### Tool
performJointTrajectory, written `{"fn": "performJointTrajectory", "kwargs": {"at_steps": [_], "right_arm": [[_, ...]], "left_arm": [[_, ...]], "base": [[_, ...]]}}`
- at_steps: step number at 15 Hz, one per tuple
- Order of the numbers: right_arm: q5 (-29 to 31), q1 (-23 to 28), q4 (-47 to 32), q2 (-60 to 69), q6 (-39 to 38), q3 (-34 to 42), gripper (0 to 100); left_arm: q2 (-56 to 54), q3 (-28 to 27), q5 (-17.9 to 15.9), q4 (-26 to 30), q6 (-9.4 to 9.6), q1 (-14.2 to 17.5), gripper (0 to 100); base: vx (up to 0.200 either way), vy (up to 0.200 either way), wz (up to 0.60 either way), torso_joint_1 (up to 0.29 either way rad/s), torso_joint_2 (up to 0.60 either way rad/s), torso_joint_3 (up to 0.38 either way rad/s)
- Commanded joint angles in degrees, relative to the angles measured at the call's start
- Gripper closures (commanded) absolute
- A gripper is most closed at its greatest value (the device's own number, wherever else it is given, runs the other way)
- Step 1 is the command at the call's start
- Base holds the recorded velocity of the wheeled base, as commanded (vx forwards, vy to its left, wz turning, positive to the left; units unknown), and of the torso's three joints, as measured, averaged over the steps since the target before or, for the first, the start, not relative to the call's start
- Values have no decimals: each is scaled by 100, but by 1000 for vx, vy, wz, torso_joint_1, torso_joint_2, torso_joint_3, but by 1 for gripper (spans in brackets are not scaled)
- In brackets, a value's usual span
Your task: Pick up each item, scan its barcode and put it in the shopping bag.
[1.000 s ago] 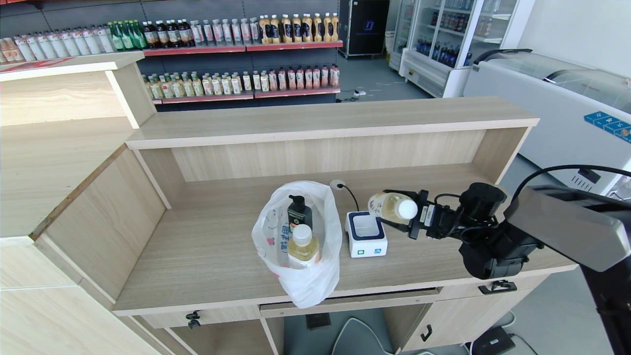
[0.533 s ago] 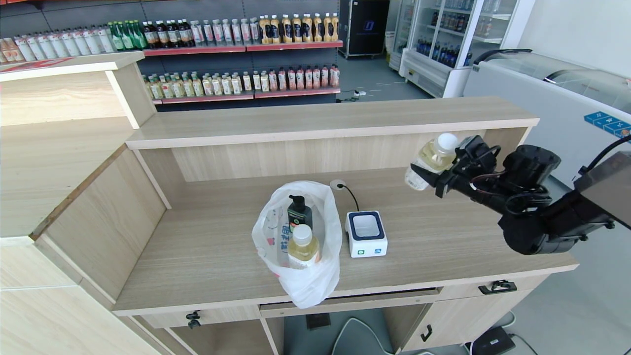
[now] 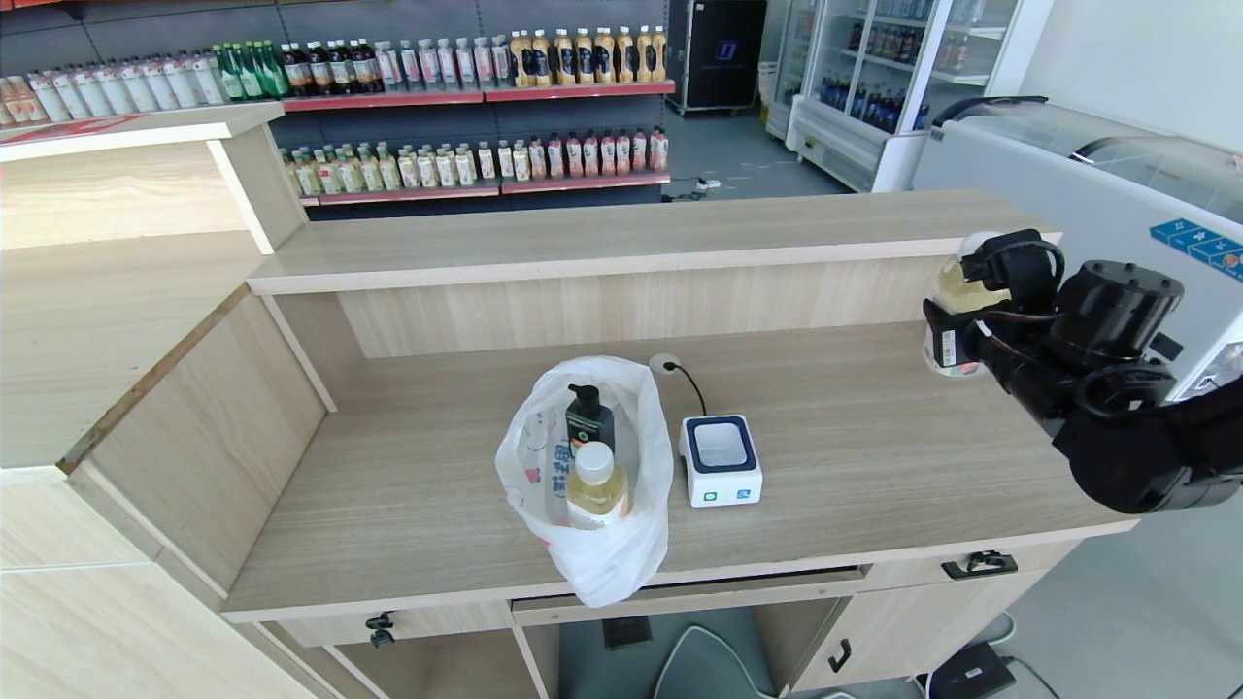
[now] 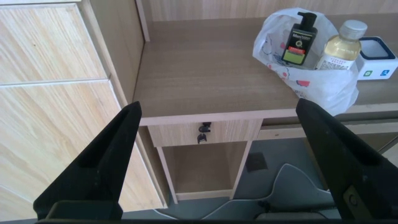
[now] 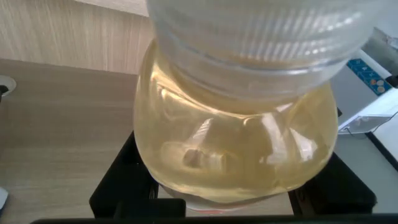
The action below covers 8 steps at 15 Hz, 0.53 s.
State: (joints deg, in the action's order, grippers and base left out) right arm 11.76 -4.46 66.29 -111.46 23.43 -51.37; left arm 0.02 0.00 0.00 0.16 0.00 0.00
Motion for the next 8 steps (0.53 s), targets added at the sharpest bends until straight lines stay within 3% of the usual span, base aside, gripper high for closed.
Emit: {"fn": "performJointTrajectory", "kwargs": {"at_steps": [1, 2, 5, 8], "right_arm": [[10, -20, -46, 221, 179, 39, 100], [-34, -55, -81, 300, 285, 83, 100], [-596, -275, -169, 344, 285, 171, 100], [-623, -556, -125, 177, 276, 92, 100]], "left_arm": [[-2, 0, 0, 2, 0, 0, 0], [-2, 0, 0, 2, 0, 0, 0], [-2, 0, 0, 2, 0, 0, 0], [-2, 0, 0, 2, 0, 0, 0]], "base": [[0, 0, 0, 0, 0, 0], [0, 0, 0, 0, 0, 0], [0, 0, 600, -1, 4, 2], [0, 0, 600, 6, 2, 1]]}}
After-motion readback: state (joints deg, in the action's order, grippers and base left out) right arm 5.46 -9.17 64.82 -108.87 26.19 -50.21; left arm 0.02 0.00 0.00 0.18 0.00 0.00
